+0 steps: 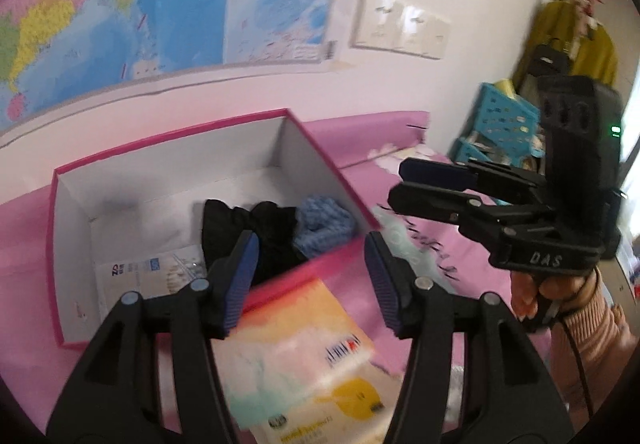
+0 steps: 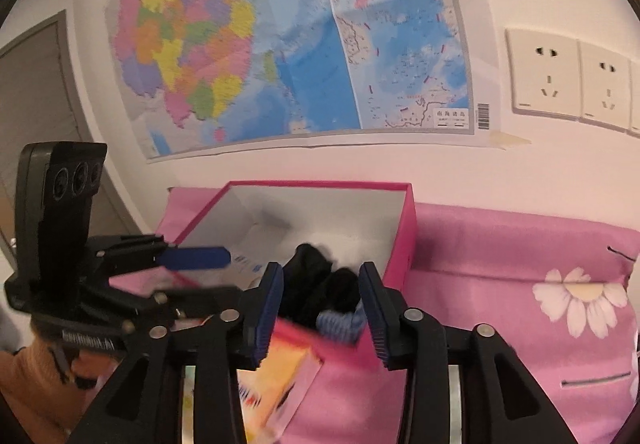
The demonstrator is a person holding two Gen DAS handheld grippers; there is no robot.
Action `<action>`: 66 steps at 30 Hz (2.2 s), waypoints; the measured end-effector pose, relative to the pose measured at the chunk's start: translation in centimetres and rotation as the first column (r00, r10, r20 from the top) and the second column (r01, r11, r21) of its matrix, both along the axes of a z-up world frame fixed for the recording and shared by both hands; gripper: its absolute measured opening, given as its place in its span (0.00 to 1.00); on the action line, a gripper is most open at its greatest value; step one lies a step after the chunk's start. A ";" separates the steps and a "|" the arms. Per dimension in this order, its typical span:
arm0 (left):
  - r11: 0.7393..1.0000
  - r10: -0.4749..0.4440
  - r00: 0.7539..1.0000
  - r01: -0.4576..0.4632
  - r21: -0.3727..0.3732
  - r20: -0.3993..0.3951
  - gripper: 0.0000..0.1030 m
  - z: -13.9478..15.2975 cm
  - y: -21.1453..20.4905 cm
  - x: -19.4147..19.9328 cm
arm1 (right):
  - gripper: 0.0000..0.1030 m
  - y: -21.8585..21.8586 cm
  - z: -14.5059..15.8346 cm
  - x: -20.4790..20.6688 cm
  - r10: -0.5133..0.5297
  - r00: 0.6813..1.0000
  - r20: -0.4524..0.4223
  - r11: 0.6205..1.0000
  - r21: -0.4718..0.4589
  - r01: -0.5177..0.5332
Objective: Organize soft objects
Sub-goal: 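Drop the scrunchie into the pink box by opening the right gripper, then grasp the clear wipes packet with the right gripper, then lower the wipes packet into the pink box and open the right gripper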
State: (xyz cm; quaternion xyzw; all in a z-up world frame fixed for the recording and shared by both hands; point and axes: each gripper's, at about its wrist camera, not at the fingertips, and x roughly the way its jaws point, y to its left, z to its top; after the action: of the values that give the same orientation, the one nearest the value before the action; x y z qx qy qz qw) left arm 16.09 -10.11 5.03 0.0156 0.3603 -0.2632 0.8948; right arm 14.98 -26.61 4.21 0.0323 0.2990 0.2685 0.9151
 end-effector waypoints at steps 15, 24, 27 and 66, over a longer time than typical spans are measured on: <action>0.959 -0.282 0.956 0.279 -0.055 -0.077 0.56 -3.5 -2.2 -11.1 | 0.49 -2.2 -8.8 -9.9 0.051 0.958 -0.284 0.992 -0.094 -0.081; 0.936 -0.351 0.893 0.337 -0.100 -0.282 0.56 -8.8 -5.4 -13.5 | 0.49 -2.7 -11.6 -10.2 0.034 0.933 -0.359 0.996 -0.063 -0.061; 0.945 -0.325 0.880 0.310 -0.101 -0.345 0.56 -10.3 -5.8 -13.3 | 0.50 -2.6 -11.9 -10.4 0.047 0.934 -0.353 0.995 -0.061 -0.073; 0.948 -0.296 0.917 0.248 -0.200 -0.266 0.56 -6.5 -3.6 -10.0 | 0.11 -4.8 -5.4 -12.0 0.144 0.967 -0.209 0.953 0.292 -0.079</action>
State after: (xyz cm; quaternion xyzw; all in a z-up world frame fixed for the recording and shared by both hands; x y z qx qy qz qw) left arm 6.13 -13.69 -1.49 -0.0462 0.4604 -0.4132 0.7843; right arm 2.94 -31.39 -1.22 0.1758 0.3620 0.3543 0.8441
